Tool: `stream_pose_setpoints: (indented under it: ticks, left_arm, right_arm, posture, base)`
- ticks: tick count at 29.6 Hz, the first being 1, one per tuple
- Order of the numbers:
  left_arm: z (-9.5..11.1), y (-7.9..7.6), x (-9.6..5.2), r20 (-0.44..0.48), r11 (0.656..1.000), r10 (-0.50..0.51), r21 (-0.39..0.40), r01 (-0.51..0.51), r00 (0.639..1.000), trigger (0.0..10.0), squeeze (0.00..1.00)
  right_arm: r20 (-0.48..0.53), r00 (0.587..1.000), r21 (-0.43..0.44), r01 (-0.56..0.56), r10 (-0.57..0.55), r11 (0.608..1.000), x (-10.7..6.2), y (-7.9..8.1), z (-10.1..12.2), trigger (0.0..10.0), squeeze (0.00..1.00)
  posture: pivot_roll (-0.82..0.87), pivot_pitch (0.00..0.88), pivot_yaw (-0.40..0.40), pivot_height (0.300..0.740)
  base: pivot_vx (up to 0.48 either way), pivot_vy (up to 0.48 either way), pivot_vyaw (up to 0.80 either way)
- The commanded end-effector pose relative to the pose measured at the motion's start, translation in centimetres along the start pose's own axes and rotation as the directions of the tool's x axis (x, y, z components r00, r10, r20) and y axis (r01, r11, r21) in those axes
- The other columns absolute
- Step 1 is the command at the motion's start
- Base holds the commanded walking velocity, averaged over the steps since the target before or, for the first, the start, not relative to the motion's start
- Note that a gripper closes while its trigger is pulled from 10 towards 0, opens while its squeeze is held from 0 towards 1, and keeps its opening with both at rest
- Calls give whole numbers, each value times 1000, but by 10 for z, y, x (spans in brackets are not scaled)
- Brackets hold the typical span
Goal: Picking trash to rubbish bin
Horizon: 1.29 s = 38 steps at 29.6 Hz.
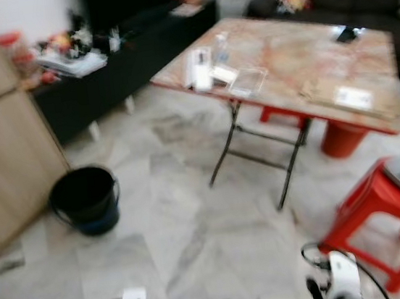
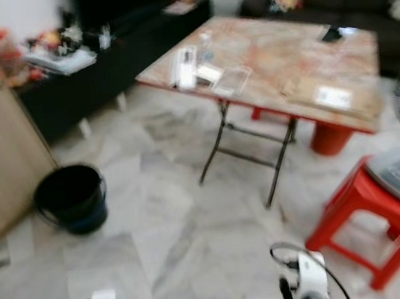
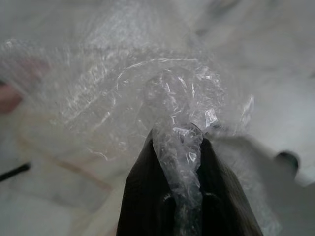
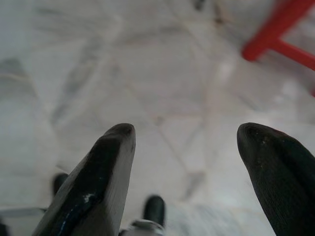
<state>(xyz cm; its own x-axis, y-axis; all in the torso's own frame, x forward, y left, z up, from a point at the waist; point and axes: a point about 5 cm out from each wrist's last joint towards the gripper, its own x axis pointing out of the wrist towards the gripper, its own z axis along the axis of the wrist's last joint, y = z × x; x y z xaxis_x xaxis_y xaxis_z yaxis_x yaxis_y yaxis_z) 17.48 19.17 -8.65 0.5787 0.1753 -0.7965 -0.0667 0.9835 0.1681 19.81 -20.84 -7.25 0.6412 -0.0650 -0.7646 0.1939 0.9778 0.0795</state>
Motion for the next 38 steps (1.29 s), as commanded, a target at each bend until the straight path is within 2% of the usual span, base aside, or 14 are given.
stream_pose_setpoints:
  ticks: [1,8,12,17,25,38]
  left_arm:
    - [5,-9,0,12,1000,-15,6,15,1000,10000,0]
    - [4,-10,0,11,1000,-15,2,15,1000,10000,0]
    - [5,-11,0,10,1000,-15,3,15,1000,10000,0]
    - [6,-11,0,11,1000,-10,-2,10,1000,10000,0]
    - [6,-10,1,11,1000,-5,-6,5,1000,10000,0]
    - [6,-9,1,8,1000,2,-15,-2,1000,10000,0]
  right_arm:
    - [-7,1000,-9,28,-28,1000,-2,-10,-1,10000,0]
    - [3,999,-14,34,-34,999,-1,-11,2,10000,0]
    - [11,999,-35,30,-30,999,-1,-11,4,10000,0]
    - [14,999,8,43,-43,999,-1,-12,4,10000,0]
    - [17,999,-9,46,-46,999,-1,-12,6,10000,0]
    - [18,999,-7,47,-46,999,-1,-12,5,10000,0]
  posture:
    - [-103,0,-97,740]
    - [-102,0,-102,740]
    - [-101,0,-106,740]
    - [-98,0,-114,740]
    - [-93,0,-114,740]
    - [-96,0,-114,740]
  base:
    - [296,0,0]
    - [313,0,0]
    - [343,0,591]
    - [351,0,315]
    - [368,0,0]
    - [373,0,672]
